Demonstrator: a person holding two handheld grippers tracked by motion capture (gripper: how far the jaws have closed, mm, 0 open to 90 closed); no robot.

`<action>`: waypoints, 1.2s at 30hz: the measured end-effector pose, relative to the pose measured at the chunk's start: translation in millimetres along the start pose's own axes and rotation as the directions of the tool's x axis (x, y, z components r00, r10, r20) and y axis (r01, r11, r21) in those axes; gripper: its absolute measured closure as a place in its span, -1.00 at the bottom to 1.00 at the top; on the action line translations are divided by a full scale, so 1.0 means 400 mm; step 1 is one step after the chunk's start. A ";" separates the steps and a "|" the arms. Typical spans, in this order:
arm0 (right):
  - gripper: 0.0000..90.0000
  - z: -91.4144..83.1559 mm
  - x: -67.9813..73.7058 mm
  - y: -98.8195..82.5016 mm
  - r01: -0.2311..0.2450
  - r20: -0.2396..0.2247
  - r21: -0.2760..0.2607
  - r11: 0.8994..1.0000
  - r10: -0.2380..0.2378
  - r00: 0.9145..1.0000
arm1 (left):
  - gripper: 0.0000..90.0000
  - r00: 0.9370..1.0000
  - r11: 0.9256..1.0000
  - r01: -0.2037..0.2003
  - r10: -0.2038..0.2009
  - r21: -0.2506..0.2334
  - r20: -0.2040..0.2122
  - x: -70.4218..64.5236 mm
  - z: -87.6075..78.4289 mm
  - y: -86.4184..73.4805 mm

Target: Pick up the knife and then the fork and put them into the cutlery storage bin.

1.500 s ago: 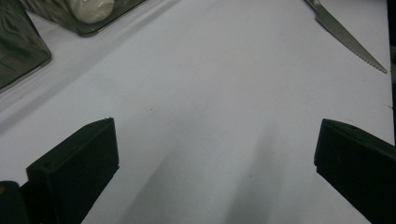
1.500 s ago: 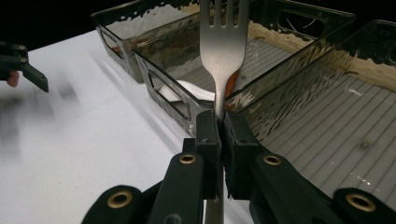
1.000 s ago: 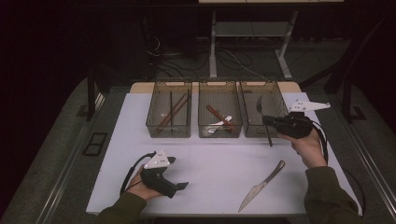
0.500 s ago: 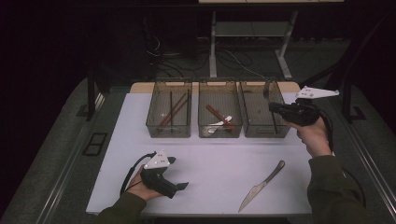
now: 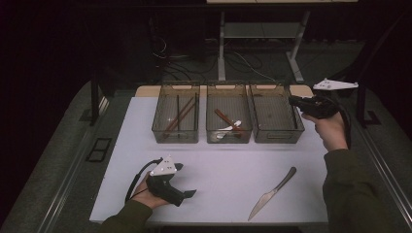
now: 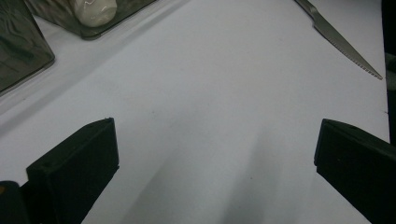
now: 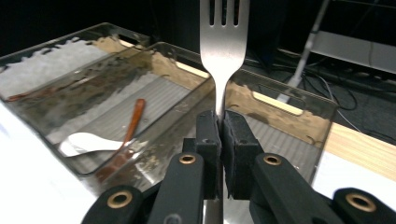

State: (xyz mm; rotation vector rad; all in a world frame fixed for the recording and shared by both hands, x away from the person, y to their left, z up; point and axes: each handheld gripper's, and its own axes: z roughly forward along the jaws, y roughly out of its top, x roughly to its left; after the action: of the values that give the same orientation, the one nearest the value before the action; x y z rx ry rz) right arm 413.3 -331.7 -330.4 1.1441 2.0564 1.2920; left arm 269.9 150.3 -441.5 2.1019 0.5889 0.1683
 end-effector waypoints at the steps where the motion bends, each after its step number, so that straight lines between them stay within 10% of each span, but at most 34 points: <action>1: 0.90 0.004 -0.005 -0.002 -0.005 0.004 0.003 1.000 0.005 1.000 | -1.00 1.000 1.000 0.001 -0.001 -0.001 0.000 0.000 0.000 0.000; 36: 0.90 0.110 -0.032 -0.097 -0.025 0.064 0.211 0.977 0.012 0.998 | -1.00 1.000 1.000 0.007 -0.007 -0.005 0.004 -0.003 0.003 -0.001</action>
State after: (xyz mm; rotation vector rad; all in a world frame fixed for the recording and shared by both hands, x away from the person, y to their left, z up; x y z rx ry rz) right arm 436.8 -328.2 -385.5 1.2814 2.1817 1.0496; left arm 269.1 148.7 -442.3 2.0950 0.5930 0.1618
